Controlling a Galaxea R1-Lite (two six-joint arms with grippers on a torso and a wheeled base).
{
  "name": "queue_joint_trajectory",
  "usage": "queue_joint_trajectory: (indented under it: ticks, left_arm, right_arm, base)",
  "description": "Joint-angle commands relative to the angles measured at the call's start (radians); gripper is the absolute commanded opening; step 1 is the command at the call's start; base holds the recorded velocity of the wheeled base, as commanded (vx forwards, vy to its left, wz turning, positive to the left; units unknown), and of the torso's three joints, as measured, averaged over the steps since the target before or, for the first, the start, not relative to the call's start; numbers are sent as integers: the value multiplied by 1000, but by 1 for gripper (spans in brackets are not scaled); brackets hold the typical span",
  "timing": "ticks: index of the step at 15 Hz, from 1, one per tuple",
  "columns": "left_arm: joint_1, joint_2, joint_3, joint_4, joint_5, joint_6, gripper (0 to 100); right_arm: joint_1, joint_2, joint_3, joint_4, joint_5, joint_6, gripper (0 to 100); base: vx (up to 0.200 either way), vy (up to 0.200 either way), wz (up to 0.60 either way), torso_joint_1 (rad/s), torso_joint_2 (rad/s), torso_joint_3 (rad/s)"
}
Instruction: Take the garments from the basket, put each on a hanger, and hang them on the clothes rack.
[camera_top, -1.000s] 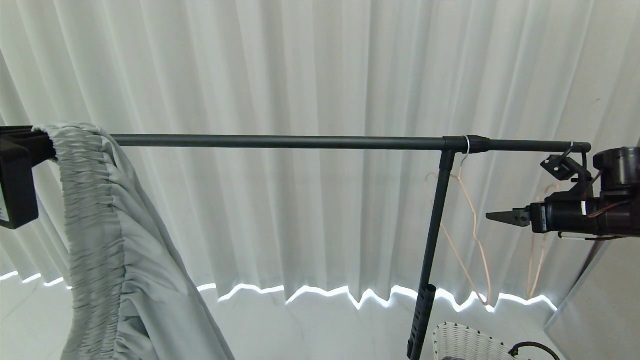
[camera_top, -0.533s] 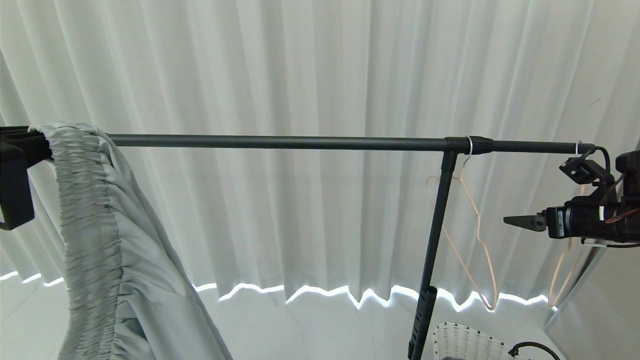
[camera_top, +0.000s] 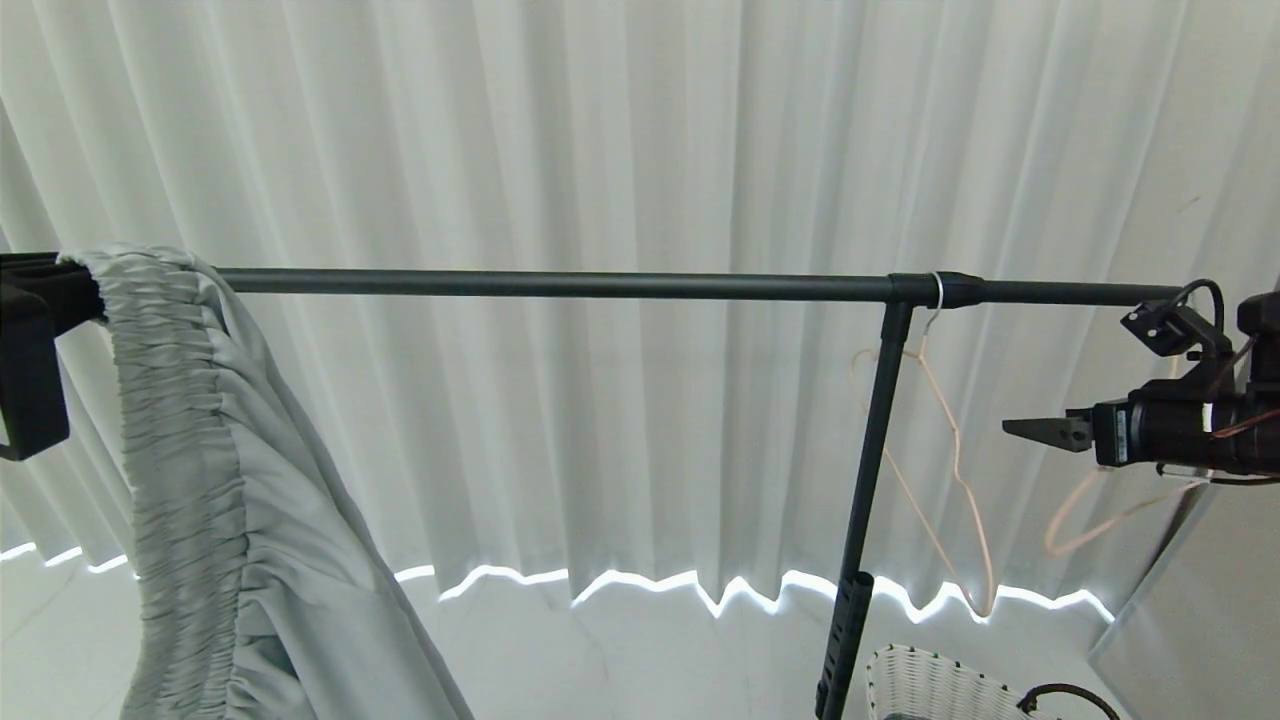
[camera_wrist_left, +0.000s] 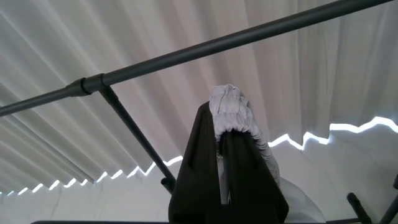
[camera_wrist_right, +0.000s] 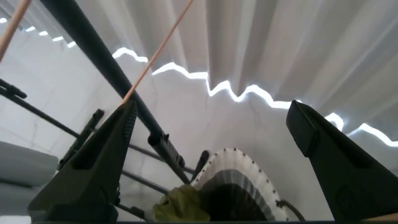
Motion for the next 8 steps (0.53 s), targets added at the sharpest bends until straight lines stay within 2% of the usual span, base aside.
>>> queue_joint_trajectory:
  ticks: [1, 2, 4, 8]
  left_arm:
    - [1, 1, 1, 0, 0, 0, 0]
    - [1, 1, 1, 0, 0, 0, 0]
    - [1, 1, 1, 0, 0, 0, 0]
    - [1, 7, 1, 0, 0, 0, 0]
  right_arm:
    - [0, 52, -37, -4, 40, 1, 100]
    - [0, 72, -64, -2, 78, 2, 100]
    - [2, 115, -121, 1, 90, 2, 100]
    - [-1, 100, -115, 1, 90, -1, 100]
  base:
    - [0, 0, 0, 0, 0, 0]
    - [0, 0, 0, 0, 0, 0]
    - [0, 0, 0, 0, 0, 0]
    - [0, 0, 0, 0, 0, 0]
